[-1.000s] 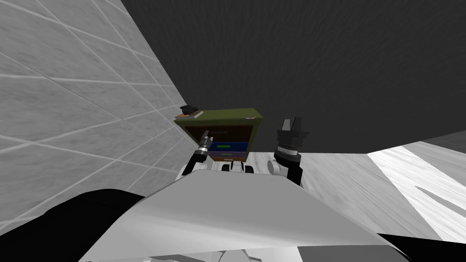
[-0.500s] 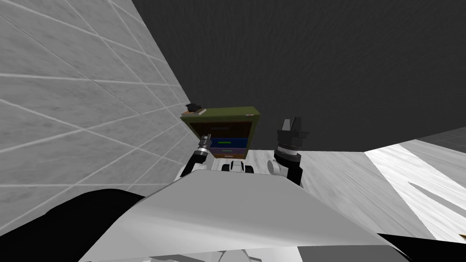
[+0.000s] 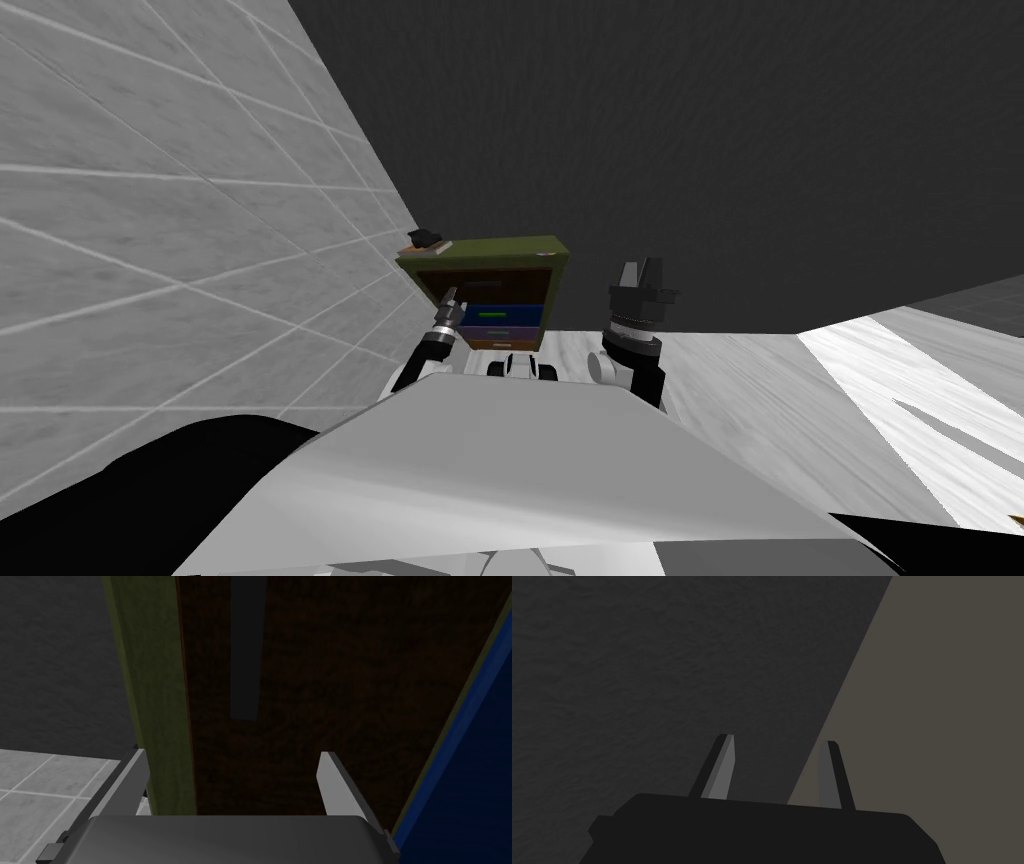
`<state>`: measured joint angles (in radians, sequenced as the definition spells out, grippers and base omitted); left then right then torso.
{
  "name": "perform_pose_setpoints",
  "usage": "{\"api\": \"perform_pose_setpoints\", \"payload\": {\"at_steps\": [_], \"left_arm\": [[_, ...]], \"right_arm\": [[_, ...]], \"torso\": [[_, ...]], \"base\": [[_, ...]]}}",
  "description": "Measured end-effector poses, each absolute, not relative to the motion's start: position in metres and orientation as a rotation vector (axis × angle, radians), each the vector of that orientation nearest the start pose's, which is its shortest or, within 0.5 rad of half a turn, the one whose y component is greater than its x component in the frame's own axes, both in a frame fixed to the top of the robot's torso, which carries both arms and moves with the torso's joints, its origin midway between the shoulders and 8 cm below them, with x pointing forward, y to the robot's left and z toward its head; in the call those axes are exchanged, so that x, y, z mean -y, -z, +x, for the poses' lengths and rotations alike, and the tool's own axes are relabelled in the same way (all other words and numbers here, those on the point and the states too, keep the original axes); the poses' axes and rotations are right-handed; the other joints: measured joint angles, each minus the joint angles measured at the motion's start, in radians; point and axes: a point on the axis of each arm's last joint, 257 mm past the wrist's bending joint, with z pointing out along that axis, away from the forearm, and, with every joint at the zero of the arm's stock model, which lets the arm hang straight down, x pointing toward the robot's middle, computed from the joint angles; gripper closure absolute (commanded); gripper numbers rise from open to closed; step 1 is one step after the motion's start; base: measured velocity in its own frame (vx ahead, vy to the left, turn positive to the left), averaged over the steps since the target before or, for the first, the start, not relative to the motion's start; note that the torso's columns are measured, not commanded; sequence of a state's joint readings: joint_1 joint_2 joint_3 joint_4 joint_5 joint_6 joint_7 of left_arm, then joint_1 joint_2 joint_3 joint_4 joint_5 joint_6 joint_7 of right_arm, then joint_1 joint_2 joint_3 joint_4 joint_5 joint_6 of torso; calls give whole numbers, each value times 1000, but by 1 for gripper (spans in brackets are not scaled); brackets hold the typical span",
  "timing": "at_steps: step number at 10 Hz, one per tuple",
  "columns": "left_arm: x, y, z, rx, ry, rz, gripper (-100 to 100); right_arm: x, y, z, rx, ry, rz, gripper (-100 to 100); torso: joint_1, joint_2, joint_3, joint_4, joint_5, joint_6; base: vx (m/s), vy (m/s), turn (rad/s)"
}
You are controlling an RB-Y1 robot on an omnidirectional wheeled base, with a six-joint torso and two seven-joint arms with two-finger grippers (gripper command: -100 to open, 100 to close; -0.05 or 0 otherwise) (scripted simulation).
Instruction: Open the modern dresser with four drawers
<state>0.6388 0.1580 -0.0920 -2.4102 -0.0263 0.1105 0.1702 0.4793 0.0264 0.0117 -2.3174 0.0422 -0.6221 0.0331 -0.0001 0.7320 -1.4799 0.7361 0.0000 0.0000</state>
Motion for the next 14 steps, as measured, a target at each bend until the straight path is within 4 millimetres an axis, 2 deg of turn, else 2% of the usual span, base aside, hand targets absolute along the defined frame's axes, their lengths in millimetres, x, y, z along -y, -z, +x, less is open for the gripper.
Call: {"api": "perform_pose_setpoints", "payload": {"at_steps": [4,5,10,11,14], "left_arm": [[-262,103,372,-1117,1230,-1154,-100],[-262,103,371,-1117,1230,-1155,100],[-259,99,364,-1123,1237,-1150,100],[-259,99,364,-1123,1237,-1150,-100],[-261,100,365,-1124,1230,-1157,-100]], "right_arm": [[264,-68,315,-497,-1299,496,0],[264,-68,315,-497,-1299,496,0],[264,-68,315,-497,-1299,496,0],[264,-68,315,-497,-1299,496,0],[264,-68,315,-497,-1299,496,0]], "torso": [[0,9,6,3,0,0],[0,10,6,3,0,0],[0,6,4,2,0,0],[0,-1,0,0,0,0],[1,-1,-1,0,0,0]], "base": [[113,15,-16],[11,2,1],[-150,-3,20],[54,-2,-23],[153,15,-18]]}}
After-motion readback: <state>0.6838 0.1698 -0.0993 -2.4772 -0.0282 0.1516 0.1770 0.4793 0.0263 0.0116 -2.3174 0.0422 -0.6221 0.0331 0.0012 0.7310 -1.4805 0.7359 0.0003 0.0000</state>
